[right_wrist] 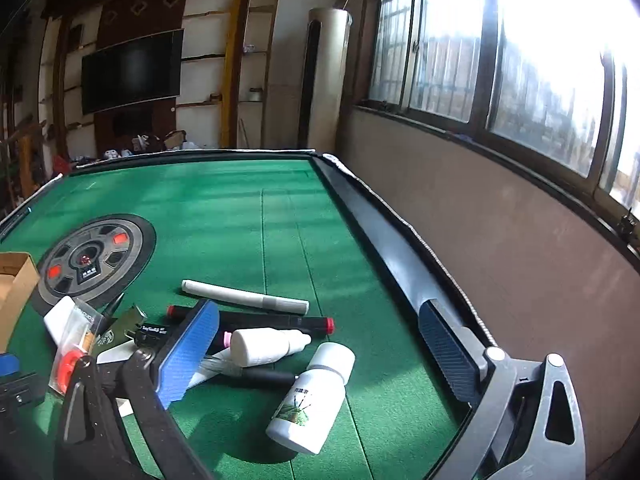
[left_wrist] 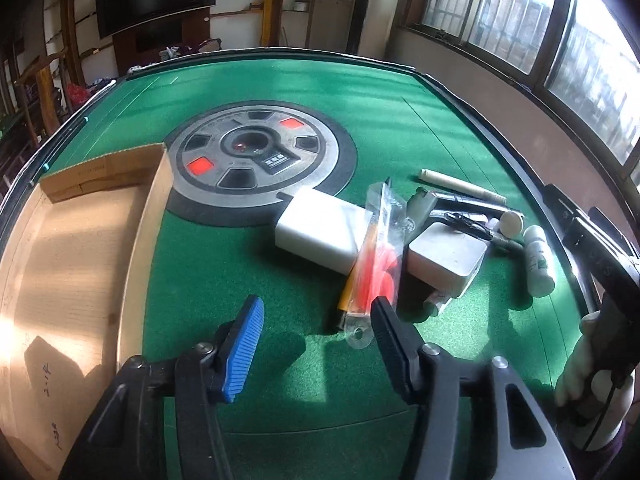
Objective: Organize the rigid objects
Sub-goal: 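Grasp the clear package with red scissors with the left gripper, then grasp the white square block with the right gripper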
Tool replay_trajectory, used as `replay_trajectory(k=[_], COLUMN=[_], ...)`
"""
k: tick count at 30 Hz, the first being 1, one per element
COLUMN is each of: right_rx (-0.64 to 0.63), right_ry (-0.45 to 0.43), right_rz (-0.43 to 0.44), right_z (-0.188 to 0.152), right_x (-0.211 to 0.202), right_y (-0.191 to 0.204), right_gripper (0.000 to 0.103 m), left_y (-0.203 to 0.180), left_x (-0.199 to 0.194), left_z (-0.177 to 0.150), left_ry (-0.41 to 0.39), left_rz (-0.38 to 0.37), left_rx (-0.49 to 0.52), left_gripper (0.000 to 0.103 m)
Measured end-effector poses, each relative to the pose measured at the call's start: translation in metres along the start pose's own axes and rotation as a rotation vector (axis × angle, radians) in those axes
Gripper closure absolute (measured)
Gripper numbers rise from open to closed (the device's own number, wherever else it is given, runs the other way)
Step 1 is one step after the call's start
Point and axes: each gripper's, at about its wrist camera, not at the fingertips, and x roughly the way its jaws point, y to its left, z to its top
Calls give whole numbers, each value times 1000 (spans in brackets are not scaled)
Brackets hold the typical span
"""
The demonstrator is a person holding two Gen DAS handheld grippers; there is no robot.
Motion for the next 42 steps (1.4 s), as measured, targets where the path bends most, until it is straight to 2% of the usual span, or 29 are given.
replay_trajectory(k=[2,6,7,8,9,10,14,17,19,24,30,36,39,42], right_rx=[46,24,21,18,16,16,18,20,19,14,5,-9,-8,-5], right_ry=[-9,18,20,20,18,16,24,31,32,35,37,50,64,55], right_rz=[22,22,23,22,17,14,23,35,34,19,5,-22,-18,-9], right_z=[0,-4,-6,-8,-8,-7,-7,-7,-8,-8,-10,-13,-15,-9], right_x=[-3,3,3,3,3,3,5,6,6,9,11,17,19,11], right_y=[-8,-4,-3,-2,-2,-1,0,2,2,2,3,3,4,4], right_gripper=[4,4,4,4,4,4,4,4,4,4,4,4,4,4], left_y=[-13,-34,-35,-35,-34,-31,-27,-26,-27,-15,0,36,58,79], left_x=[7,39,47,46,45,42,25,27,34,34,-3,-86,-122,-149], left_z=[7,21,22,22,22,21,15,17,22,22,9,-16,-30,-41], left_ry=[6,69,93,74,70,72,29,35,35,36,-23,-163,-237,-278], left_rz=[-17,36,34,40,20,-12,-22,-34,-18,-94,-158,-247,-257,-235], left_rx=[42,107,102,103,100,73,53,42,38,-35,-92,-141,-161,-162], left_gripper=[44,44,57,62,81,83,83,82,77,81,82,84,84,83])
